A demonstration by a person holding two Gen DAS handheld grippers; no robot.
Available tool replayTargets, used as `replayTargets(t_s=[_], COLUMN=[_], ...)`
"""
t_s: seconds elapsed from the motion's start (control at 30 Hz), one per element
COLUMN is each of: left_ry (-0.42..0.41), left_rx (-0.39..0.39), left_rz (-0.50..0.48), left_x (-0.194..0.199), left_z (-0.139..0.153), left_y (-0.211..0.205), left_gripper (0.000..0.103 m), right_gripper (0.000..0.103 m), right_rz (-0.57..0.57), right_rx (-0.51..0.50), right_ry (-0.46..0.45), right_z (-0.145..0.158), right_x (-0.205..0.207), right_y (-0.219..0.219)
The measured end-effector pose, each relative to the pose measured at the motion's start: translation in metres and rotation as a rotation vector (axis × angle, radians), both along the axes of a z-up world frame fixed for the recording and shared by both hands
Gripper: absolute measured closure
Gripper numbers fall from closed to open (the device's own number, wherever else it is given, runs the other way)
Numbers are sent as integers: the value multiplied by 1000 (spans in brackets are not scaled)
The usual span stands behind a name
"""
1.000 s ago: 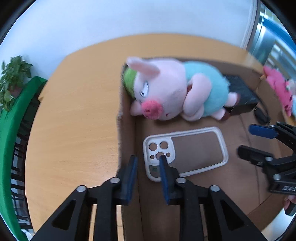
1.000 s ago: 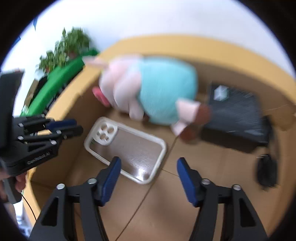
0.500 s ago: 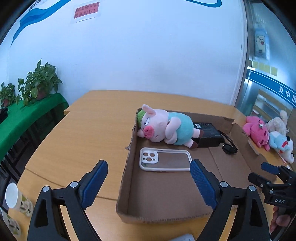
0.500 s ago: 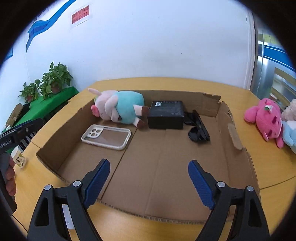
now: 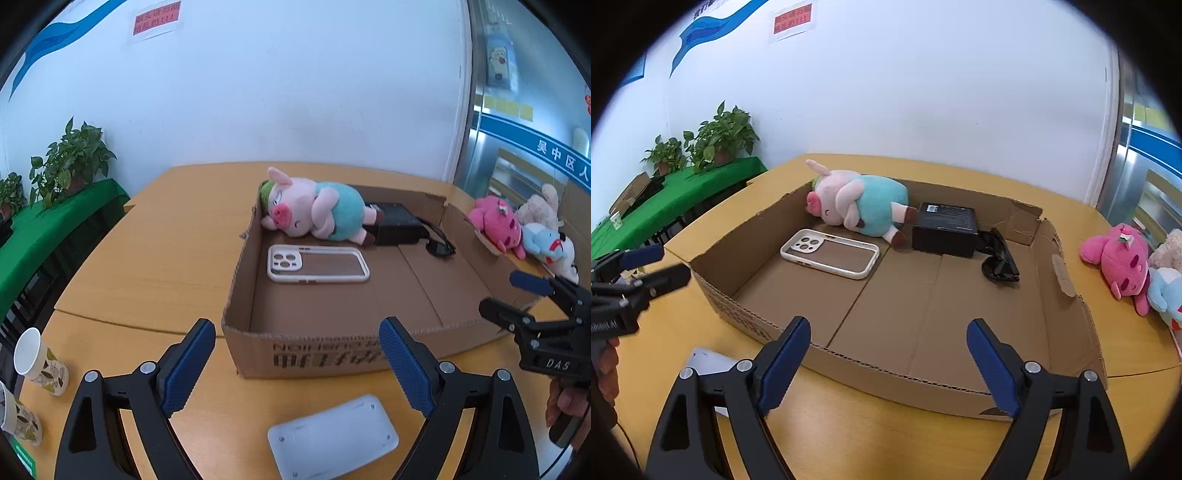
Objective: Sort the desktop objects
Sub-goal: 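Move both grippers to the white phone stand on the table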
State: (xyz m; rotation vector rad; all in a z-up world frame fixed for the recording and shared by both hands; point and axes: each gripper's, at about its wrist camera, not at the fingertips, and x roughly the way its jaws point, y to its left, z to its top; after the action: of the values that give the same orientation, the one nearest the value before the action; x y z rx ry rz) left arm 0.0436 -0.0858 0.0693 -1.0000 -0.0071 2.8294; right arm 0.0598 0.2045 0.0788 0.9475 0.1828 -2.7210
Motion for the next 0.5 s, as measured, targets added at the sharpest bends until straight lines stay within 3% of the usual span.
replayTargets(t_s=[0.2,0.37,0.5], left_ry=[-80,-181,-230], left_rx=[40,44,126], left_rz=[-1,-3,34], left_x=[2,4,7], left_z=[-17,-41,-59], left_y=[-11,-22,-38], left_gripper=[12,12,12], right_gripper=[16,16,16], right_rz=[124,267,343], right_rx=[-6,-21,-4], right_ry=[-12,-79,-132], right_z=[1,-19,-34], right_x=[12,15,11], right_y=[-23,-47,-69])
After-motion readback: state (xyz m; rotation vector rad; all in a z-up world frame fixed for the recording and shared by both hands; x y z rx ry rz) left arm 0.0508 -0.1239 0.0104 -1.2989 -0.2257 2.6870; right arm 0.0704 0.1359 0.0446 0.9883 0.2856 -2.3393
